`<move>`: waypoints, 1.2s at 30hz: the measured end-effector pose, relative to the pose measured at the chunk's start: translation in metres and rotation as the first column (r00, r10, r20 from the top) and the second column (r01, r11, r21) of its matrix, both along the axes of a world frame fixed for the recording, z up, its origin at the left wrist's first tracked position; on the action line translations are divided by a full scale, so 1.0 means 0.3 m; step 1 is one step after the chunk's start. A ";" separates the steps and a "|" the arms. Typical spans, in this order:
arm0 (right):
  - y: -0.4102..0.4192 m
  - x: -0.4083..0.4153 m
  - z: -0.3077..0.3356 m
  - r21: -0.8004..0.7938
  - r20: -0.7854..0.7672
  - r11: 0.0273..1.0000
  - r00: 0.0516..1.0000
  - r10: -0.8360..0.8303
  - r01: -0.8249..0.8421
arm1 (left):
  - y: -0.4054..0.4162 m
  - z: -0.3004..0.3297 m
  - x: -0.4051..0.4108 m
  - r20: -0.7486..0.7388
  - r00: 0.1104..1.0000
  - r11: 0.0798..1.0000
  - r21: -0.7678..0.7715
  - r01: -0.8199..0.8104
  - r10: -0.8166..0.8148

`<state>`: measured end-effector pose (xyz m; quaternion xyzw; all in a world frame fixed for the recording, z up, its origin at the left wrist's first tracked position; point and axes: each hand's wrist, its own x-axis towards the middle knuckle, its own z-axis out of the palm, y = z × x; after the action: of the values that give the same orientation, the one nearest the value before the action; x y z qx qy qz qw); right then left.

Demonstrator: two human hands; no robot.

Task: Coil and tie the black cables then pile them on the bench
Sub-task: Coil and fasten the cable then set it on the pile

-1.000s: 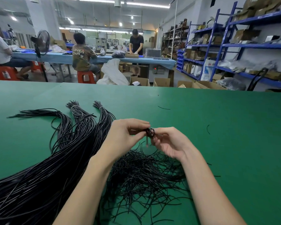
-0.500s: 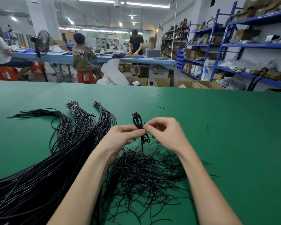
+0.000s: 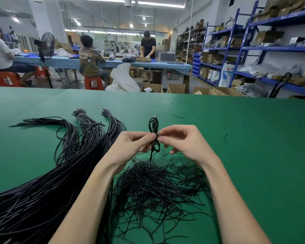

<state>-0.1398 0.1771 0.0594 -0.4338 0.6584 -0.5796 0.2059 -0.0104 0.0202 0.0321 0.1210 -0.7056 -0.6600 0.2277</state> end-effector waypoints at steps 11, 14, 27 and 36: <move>-0.050 0.020 -0.018 0.035 0.774 0.999 0.632 -0.037 0.015 | 0.060 0.020 -0.012 -0.184 0.956 0.869 -0.404 -0.285 0.228; -0.057 0.016 -0.047 0.052 0.625 0.997 0.777 -0.074 0.053 | 0.050 0.015 -0.010 -0.090 0.958 0.859 -0.425 -0.285 0.273; -0.069 0.017 -0.070 -0.111 -0.495 0.972 0.837 -0.235 0.207 | 0.003 0.008 -0.002 0.026 0.979 0.976 -0.084 -0.200 0.202; -0.024 0.021 -0.005 0.117 0.068 0.992 0.997 0.048 -0.056 | 0.014 0.030 0.000 0.064 0.990 0.991 0.019 -0.131 0.130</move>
<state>-0.1334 0.1699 0.0580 -0.4186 0.6732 -0.5476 0.2677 -0.0104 0.0244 0.0412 0.1900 -0.6954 -0.6477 0.2468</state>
